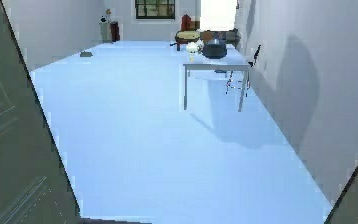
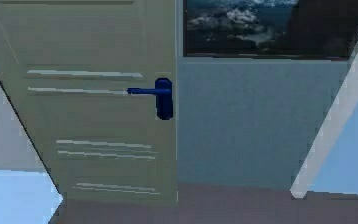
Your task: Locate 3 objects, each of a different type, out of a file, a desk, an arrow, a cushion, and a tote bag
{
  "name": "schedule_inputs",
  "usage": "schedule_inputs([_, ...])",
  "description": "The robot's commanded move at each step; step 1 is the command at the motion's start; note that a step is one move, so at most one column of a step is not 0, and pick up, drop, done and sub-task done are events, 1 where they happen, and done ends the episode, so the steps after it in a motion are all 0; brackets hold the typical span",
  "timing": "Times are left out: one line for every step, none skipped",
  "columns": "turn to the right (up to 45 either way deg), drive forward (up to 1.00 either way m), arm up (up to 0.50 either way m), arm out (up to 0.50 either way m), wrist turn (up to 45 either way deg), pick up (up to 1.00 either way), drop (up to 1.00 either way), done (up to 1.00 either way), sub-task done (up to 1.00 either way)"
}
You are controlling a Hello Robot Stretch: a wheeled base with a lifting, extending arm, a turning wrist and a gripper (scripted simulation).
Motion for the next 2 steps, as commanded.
schedule_inputs([0.0, 1.00, 0.00, 0.00, 0.0, 0.00, 0.00, 0.00, 0.00])
schedule_inputs([9.0, 0.00, 0.00, 0.00, 0.0, 0.00, 0.00, 0.00, 0.00])
